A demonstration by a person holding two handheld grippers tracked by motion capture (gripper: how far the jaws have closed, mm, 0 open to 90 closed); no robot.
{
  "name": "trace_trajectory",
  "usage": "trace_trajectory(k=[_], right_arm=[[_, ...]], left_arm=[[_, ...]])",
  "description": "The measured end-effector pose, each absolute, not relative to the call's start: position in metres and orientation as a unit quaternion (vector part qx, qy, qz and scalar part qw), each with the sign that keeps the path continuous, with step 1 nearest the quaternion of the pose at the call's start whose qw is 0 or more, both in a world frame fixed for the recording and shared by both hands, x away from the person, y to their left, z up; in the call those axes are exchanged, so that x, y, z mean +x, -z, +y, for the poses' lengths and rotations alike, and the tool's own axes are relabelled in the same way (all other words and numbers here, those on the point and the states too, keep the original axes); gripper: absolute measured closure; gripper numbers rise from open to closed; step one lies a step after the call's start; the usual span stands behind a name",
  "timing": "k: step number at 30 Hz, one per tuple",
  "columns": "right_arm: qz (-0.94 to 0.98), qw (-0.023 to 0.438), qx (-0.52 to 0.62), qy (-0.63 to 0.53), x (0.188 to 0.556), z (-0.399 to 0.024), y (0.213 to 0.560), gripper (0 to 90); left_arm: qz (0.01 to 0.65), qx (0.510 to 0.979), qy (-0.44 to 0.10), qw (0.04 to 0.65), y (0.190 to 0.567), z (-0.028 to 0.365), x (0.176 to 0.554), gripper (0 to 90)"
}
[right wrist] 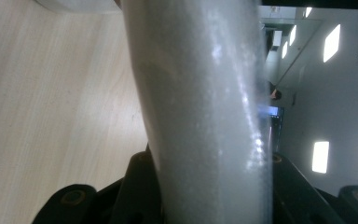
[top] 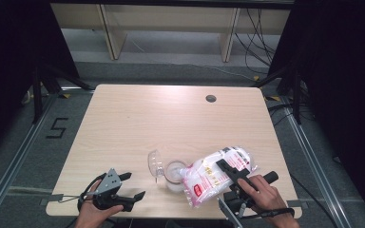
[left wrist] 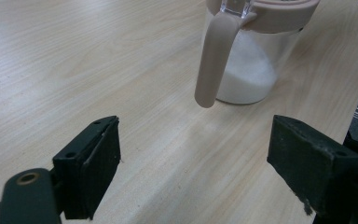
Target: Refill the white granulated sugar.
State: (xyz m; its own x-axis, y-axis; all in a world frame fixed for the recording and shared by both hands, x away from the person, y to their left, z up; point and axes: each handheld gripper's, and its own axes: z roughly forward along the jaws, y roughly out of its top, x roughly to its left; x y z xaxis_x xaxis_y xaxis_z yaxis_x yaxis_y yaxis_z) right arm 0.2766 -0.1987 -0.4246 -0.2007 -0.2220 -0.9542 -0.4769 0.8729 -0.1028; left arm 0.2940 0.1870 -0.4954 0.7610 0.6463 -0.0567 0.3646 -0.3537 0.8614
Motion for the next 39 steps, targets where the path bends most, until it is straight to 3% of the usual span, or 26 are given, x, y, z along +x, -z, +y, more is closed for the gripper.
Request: trace_trajectory(k=[27,39], right_arm=[[0.805,0.528,-0.155,-0.221,0.291,-0.209,0.439,74.5],[0.815,0.467,-0.022,-0.342,0.309,-0.228,0.447,75.4]], left_arm=[[0.322,0.805,-0.143,0.478,0.496,0.186,0.293,16.8],[0.322,0.804,-0.143,0.479,0.496,0.186,0.293,16.8]])
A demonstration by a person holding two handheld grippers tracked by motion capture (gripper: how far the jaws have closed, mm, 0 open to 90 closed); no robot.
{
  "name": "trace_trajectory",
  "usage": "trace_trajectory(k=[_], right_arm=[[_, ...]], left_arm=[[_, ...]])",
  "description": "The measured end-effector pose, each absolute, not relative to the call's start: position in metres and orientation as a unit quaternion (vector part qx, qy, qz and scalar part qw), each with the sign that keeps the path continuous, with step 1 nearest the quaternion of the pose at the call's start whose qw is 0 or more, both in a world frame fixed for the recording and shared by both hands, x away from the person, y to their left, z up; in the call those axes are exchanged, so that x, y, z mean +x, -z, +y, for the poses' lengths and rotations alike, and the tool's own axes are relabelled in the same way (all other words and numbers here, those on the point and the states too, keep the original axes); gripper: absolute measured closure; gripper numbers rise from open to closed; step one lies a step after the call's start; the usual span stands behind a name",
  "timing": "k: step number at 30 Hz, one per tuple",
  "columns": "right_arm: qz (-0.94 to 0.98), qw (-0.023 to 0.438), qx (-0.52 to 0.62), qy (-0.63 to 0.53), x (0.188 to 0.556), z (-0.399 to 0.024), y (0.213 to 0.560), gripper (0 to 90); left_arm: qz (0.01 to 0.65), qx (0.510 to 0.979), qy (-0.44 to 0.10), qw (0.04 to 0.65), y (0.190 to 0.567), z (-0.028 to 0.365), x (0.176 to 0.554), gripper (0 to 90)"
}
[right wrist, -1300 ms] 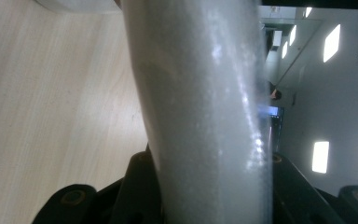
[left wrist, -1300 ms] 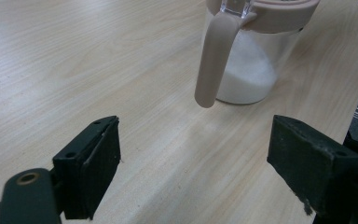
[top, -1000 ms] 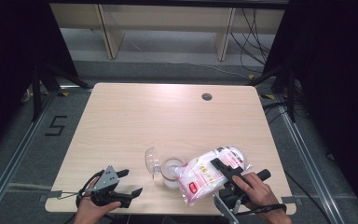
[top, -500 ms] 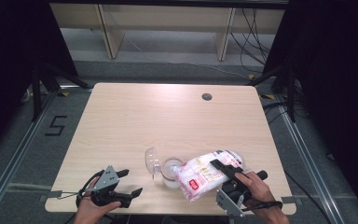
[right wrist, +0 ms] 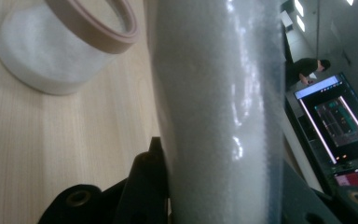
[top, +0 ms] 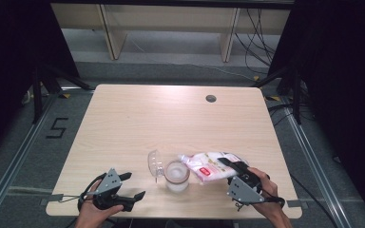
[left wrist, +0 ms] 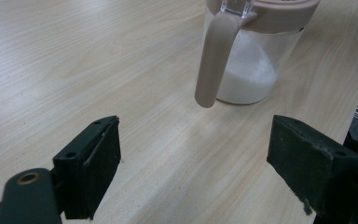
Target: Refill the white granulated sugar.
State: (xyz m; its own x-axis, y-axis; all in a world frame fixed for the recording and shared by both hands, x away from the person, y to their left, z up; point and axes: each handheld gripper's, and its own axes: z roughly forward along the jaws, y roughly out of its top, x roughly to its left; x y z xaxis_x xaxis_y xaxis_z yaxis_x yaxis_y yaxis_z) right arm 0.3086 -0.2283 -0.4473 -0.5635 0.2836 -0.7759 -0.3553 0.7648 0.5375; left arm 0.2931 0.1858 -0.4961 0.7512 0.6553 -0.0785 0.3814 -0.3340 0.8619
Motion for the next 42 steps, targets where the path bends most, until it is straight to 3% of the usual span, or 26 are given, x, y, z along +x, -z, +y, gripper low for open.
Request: trace_trajectory(k=[20,42], right_arm=[[0.791,0.348,0.161,-0.476,0.342,-0.256,0.474,76.9],[0.781,0.314,0.26,-0.474,0.339,-0.272,0.478,76.0]], left_arm=[[0.323,0.805,-0.145,0.476,0.496,0.186,0.293,16.8],[0.323,0.804,-0.147,0.477,0.495,0.187,0.293,16.8]])
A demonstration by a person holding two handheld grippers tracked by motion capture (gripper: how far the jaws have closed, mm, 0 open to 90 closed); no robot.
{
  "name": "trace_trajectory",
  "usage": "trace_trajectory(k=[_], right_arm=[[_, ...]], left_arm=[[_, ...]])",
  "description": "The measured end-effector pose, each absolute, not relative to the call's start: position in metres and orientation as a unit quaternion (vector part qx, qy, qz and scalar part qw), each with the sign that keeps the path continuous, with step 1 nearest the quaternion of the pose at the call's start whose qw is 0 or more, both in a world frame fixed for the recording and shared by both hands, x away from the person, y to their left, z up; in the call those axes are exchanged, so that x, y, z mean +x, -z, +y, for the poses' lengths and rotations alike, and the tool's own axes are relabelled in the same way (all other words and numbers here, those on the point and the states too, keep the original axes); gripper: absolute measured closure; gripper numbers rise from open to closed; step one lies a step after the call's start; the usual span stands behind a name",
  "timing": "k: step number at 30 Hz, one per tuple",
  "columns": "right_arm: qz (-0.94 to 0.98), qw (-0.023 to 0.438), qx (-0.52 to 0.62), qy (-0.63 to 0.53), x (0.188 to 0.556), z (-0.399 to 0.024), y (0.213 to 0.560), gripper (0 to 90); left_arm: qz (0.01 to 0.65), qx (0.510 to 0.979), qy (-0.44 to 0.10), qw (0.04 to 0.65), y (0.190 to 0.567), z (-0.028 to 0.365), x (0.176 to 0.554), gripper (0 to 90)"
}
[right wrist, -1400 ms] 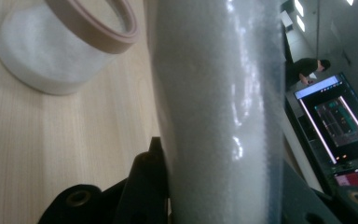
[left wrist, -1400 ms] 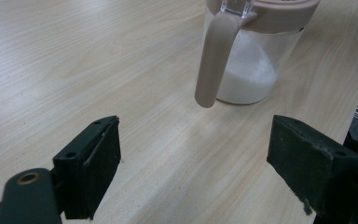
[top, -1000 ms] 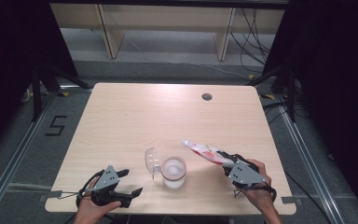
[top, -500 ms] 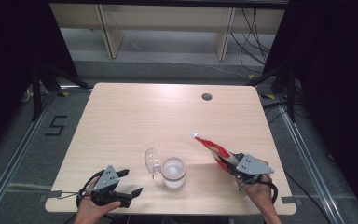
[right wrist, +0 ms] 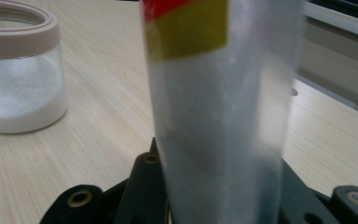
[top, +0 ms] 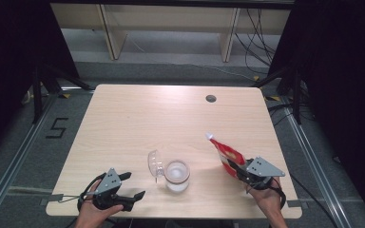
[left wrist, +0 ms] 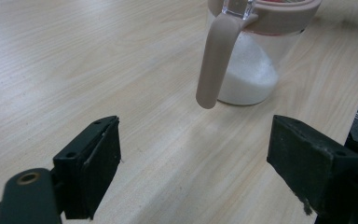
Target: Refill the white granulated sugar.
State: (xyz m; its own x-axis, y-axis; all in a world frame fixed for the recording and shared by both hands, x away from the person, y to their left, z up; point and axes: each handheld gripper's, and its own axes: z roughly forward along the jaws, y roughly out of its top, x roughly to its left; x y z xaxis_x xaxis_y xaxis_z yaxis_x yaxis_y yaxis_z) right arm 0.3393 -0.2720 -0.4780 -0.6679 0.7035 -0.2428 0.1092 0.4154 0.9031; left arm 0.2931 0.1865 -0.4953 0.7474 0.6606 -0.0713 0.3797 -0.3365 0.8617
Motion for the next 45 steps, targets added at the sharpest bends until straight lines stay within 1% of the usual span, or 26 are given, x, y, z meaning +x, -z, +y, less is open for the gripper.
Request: trace_trajectory(k=[1,2,6,9,12,15,16,17,19,20,21,22,25,26,27,29,30,35,39,41,42,43,45], right_arm=[[0.779,0.315,0.262,-0.474,0.339,-0.273,0.478,76.0],[0.778,0.303,0.272,-0.478,0.338,-0.274,0.478,76.0],[0.769,0.305,0.29,-0.481,0.336,-0.278,0.479,75.9],[0.771,0.297,0.299,-0.477,0.333,-0.282,0.479,75.4],[0.765,0.302,0.305,-0.481,0.332,-0.287,0.48,75.1],[0.761,0.286,0.315,-0.491,0.33,-0.287,0.48,74.1],[0.758,0.301,0.314,-0.487,0.33,-0.287,0.48,73.4],[0.759,0.291,0.32,-0.486,0.329,-0.288,0.479,72.7],[0.751,0.303,0.322,-0.49,0.327,-0.289,0.477,70.0],[0.748,0.29,0.337,-0.492,0.324,-0.289,0.476,67.7],[0.743,0.298,0.335,-0.496,0.324,-0.29,0.475,65.0],[0.743,0.291,0.345,-0.495,0.321,-0.291,0.474,61.9],[0.73,0.289,0.366,-0.499,0.315,-0.294,0.472,51.8],[0.727,0.296,0.373,-0.495,0.313,-0.295,0.471,48.0],[0.727,0.295,0.37,-0.497,0.311,-0.294,0.471,47.6],[0.728,0.303,0.372,-0.49,0.307,-0.294,0.471,42.8],[0.728,0.288,0.381,-0.491,0.305,-0.292,0.471,41.8],[0.728,0.299,0.394,-0.475,0.296,-0.288,0.472,36.8],[0.724,0.301,0.403,-0.473,0.291,-0.29,0.472,36.5],[0.72,0.31,0.407,-0.469,0.289,-0.292,0.472,35.4],[0.719,0.302,0.414,-0.469,0.288,-0.292,0.472,35.3],[0.721,0.316,0.402,-0.468,0.288,-0.294,0.472,35.3],[0.716,0.31,0.417,-0.466,0.282,-0.294,0.471,34.7]], left_arm=[[0.323,0.804,-0.147,0.476,0.495,0.187,0.293,16.8],[0.322,0.803,-0.146,0.479,0.496,0.187,0.294,16.8],[0.321,0.804,-0.144,0.479,0.495,0.187,0.294,16.8],[0.323,0.805,-0.148,0.475,0.495,0.187,0.293,16.8],[0.322,0.804,-0.144,0.479,0.496,0.187,0.294,16.8],[0.324,0.8,-0.144,0.483,0.496,0.186,0.294,16.8],[0.325,0.8,-0.144,0.483,0.496,0.186,0.294,16.8],[0.325,0.801,-0.143,0.483,0.496,0.186,0.294,16.8],[0.322,0.804,-0.144,0.479,0.495,0.187,0.294,16.8],[0.324,0.803,-0.143,0.48,0.496,0.187,0.294,16.8],[0.324,0.802,-0.143,0.48,0.496,0.186,0.294,16.8],[0.32,0.804,-0.145,0.479,0.495,0.187,0.294,16.8],[0.323,0.802,-0.143,0.481,0.495,0.186,0.294,16.8],[0.324,0.801,-0.143,0.483,0.496,0.185,0.294,16.8],[0.323,0.801,-0.143,0.483,0.495,0.185,0.294,16.8],[0.324,0.801,-0.144,0.483,0.495,0.185,0.295,16.8],[0.324,0.801,-0.144,0.483,0.495,0.185,0.294,16.8],[0.326,0.8,-0.143,0.483,0.495,0.185,0.295,16.8],[0.326,0.801,-0.145,0.481,0.494,0.186,0.294,16.8],[0.322,0.803,-0.147,0.48,0.494,0.186,0.295,16.9],[0.325,0.8,-0.145,0.483,0.494,0.186,0.295,16.9],[0.326,0.802,-0.147,0.478,0.494,0.186,0.295,16.8],[0.326,0.801,-0.146,0.48,0.494,0.186,0.295,16.8]])
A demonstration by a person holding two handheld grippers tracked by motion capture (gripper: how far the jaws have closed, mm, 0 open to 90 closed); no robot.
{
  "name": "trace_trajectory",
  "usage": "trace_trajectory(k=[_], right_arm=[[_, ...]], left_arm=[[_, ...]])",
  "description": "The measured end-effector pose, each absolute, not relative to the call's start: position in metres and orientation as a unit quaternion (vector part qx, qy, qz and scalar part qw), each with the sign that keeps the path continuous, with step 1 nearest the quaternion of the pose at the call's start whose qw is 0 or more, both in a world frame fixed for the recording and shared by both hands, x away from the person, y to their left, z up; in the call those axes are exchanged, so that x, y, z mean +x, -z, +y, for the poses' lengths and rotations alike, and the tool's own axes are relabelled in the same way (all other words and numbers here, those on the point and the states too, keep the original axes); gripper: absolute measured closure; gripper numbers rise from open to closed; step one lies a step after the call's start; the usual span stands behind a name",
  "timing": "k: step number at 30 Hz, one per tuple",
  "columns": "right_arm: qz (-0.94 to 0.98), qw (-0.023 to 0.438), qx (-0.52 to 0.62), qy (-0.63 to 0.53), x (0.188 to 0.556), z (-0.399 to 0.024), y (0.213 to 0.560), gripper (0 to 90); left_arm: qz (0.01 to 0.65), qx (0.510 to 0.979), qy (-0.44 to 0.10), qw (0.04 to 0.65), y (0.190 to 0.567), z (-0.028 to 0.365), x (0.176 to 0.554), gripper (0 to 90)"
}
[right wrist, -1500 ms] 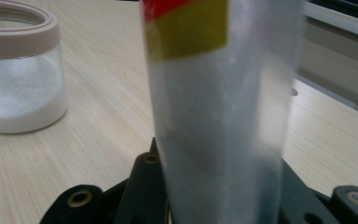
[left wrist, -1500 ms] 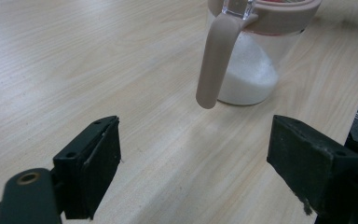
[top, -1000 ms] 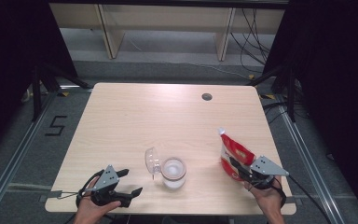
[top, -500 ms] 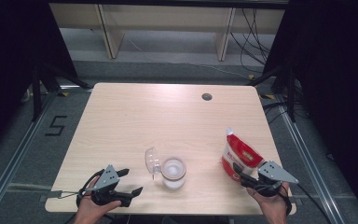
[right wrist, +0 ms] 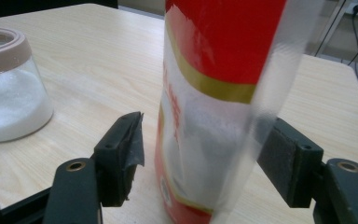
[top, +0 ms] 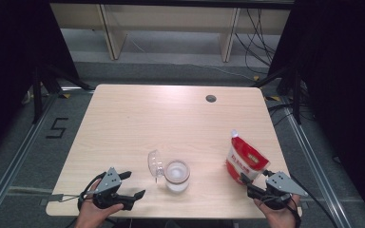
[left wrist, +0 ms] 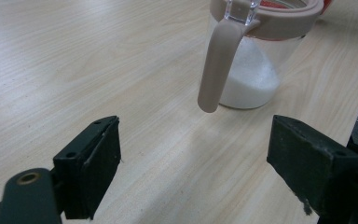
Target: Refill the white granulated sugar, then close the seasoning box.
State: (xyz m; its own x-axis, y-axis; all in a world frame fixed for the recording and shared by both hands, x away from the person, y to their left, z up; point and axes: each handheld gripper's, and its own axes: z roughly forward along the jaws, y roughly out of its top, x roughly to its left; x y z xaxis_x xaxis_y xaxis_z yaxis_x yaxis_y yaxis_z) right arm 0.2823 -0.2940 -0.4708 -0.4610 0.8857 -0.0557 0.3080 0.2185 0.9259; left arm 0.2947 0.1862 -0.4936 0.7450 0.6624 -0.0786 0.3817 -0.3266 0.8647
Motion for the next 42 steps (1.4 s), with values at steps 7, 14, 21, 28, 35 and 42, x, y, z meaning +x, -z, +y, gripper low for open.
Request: trace_trajectory(k=[7,14,21,28,35,42], right_arm=[[0.713,0.297,0.429,-0.469,0.272,-0.295,0.471,34.0],[0.723,0.301,0.426,-0.453,0.265,-0.297,0.472,32.7],[0.727,0.291,0.424,-0.455,0.256,-0.297,0.474,32.2],[0.73,0.287,0.435,-0.443,0.253,-0.294,0.474,32.4],[0.733,0.288,0.425,-0.445,0.256,-0.297,0.475,32.6],[0.73,0.286,0.433,-0.444,0.254,-0.296,0.474,32.6]], left_arm=[[0.32,0.802,-0.15,0.483,0.493,0.187,0.295,16.8],[0.321,0.8,-0.149,0.484,0.494,0.187,0.295,16.9],[0.317,0.803,-0.149,0.483,0.493,0.187,0.295,16.9],[0.319,0.802,-0.148,0.482,0.493,0.187,0.295,16.9],[0.323,0.799,-0.15,0.485,0.493,0.188,0.295,19.5],[0.316,0.796,-0.153,0.493,0.491,0.189,0.289,48.1]])
